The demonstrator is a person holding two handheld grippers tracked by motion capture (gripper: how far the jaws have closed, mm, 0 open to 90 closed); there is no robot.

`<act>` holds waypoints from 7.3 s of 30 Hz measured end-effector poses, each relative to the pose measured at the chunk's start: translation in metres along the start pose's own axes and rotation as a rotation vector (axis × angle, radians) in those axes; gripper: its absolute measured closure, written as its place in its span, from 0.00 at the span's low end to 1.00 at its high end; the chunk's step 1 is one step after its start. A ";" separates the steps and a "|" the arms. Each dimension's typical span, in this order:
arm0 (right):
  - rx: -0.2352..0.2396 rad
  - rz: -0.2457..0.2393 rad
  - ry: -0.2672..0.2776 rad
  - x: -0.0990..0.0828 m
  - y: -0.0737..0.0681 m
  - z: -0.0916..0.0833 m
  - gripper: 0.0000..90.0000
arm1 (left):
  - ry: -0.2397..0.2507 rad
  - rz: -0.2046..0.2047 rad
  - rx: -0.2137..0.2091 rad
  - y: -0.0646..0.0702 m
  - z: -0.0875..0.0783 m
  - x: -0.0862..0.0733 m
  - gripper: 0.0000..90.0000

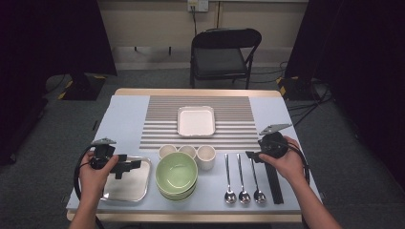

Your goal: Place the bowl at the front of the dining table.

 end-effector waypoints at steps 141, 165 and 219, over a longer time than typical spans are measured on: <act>0.160 -0.245 0.064 0.138 -0.095 0.019 0.31 | -0.011 0.033 -0.037 0.006 0.003 -0.002 0.24; 0.188 -0.269 0.073 0.151 -0.113 0.025 0.31 | -0.012 0.040 -0.033 0.007 0.004 -0.002 0.24; 0.276 -0.253 0.080 0.154 -0.145 0.043 0.38 | -0.017 0.042 -0.040 0.008 0.003 -0.003 0.24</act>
Point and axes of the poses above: each handheld gripper's, and its own axes: z roughly forward along the jaws, x roughly out of its top, y roughly to its right, the point moved 4 cm from there along z, roughly forward along the jaws, and after that the axes turned 9 degrees about -z, right-handed, at the moved point
